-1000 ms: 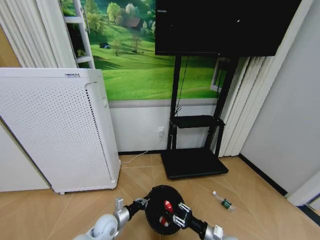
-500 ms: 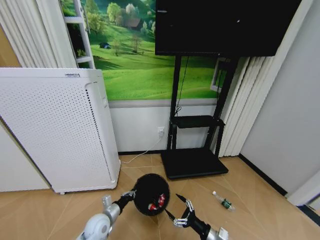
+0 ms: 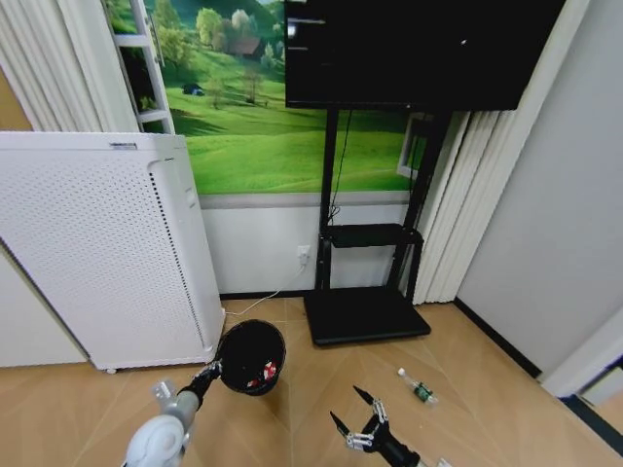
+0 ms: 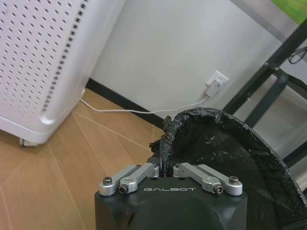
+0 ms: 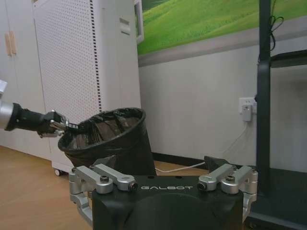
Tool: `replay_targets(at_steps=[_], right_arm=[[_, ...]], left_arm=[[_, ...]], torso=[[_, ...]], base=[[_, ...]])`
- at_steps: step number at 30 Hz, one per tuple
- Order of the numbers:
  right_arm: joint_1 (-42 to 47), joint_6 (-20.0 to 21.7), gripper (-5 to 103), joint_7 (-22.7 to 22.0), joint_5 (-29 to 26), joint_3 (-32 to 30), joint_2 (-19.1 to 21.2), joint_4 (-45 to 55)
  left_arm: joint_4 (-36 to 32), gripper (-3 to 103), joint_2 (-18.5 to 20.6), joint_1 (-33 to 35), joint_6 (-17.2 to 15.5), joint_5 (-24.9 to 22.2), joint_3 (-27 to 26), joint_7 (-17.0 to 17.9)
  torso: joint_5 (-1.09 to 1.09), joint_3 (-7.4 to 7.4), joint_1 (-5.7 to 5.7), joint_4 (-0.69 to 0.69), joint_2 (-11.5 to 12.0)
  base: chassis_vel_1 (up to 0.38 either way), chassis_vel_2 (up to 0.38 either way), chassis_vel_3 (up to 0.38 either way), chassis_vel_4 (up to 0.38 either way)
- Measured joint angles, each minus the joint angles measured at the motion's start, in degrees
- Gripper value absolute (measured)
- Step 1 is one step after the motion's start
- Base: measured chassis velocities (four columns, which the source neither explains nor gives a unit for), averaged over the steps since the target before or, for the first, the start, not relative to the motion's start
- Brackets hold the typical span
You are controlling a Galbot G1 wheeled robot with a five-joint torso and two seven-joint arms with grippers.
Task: Pick up the trash bin and place the garbage on the floor into it.
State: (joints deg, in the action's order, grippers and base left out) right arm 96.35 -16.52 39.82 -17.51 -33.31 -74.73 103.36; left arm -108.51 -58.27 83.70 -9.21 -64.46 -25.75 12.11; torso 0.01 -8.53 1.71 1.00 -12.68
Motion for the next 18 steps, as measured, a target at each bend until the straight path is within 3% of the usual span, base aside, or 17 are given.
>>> replay_targets(at_steps=[14,18], right_arm=[[-4.1,-0.1,100,-4.1,4.8,0.0,1.3,-5.1],[-5.6,-0.7,100,-8.9,6.9,0.9,1.7,-6.8]], left_arm=[[-3.4,7,-2.6,7.3,-0.1,2.4,-5.8,-2.6],[-3.6,7,-3.6,9.5,0.4,6.1,-9.0,-1.0]], torso=[[0.02,-0.01,0.01,0.02,0.0],[-0.02,-0.01,0.0,0.05,0.0]], base=[[-0.292,-0.305,0.312,0.313],[-0.194,-0.232,0.224,0.193]])
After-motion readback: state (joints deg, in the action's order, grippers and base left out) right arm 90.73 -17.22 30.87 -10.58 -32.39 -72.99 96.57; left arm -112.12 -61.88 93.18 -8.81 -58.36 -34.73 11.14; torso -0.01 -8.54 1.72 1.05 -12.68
